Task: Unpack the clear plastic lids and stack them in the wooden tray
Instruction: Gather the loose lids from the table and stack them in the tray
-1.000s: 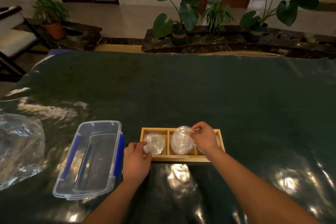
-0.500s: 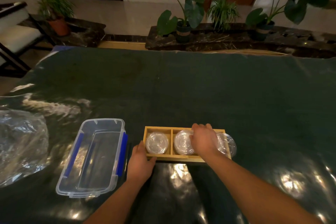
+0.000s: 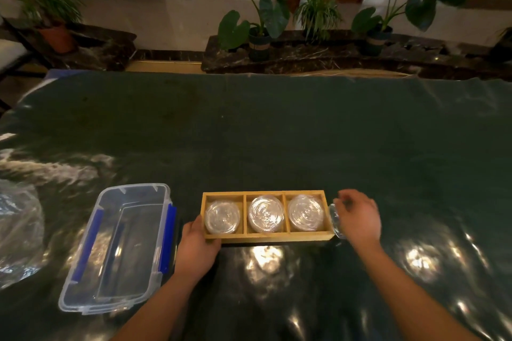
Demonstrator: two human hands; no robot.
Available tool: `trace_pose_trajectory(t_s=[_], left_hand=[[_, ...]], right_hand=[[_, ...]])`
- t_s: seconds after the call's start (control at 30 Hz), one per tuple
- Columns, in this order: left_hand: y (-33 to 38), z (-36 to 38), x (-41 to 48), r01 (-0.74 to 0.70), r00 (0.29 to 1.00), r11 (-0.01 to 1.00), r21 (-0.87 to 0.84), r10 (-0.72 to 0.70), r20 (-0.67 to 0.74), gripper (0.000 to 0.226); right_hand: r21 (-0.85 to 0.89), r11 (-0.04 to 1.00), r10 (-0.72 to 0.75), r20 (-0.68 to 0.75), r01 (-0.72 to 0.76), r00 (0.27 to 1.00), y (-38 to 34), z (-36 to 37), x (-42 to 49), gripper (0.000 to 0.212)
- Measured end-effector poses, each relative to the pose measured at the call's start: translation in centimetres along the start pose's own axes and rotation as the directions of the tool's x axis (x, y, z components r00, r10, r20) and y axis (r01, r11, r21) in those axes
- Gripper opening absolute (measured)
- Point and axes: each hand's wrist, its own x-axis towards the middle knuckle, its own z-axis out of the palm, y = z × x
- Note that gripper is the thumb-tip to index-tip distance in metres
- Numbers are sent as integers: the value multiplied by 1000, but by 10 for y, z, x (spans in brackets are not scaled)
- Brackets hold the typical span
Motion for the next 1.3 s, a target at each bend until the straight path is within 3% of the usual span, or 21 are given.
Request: trace_pose_trajectory(t_s=[0.1,0.17,0.23,0.4,0.53,0.6,0.67,0.8,1.1,1.3], left_hand=[[1,3,0,20,1000,1000,0,-20,7,47],[2,3,0,33,999,999,11,-33,14,46],[3,2,1,32,999,999,16,-32,16,43],[5,-2,1,14,1000,1000,13,-14,18,40],[6,0,2,28,999,999,15,-29,35,45],[6,1,2,43,998,999,11,-43,34,46],[6,1,2,58,998,998,13,-58,35,46],[6,1,2,77,996,997,22,-78,41,48],[7,0,2,70,997,998,7,-70,34,44],[11,3,1,79,996,997,9,-79,28,43]], right_hand=[[121,953,238,271,-279,933,35,-14,1,55],[205,901,269,424,-381,865,41,-11,-2,59],[235,889,238,495,-393,836,41,-6,-5,50],[292,866,228,491,-405,841,37,0,-3,37],[333,840,278,414,-428,867,31,-5,-1,42],[281,908,204,349,-310,915,25,-4,-2,49],[151,983,51,307,-101,950,16,2,-4,61],[-20,986,-150,340,167,928,-1,14,-9,77],[-120,965,-180,347,234,920,-10,35,-11,88],[-93,959,-227,320,269,920,-10,36,-15,88]])
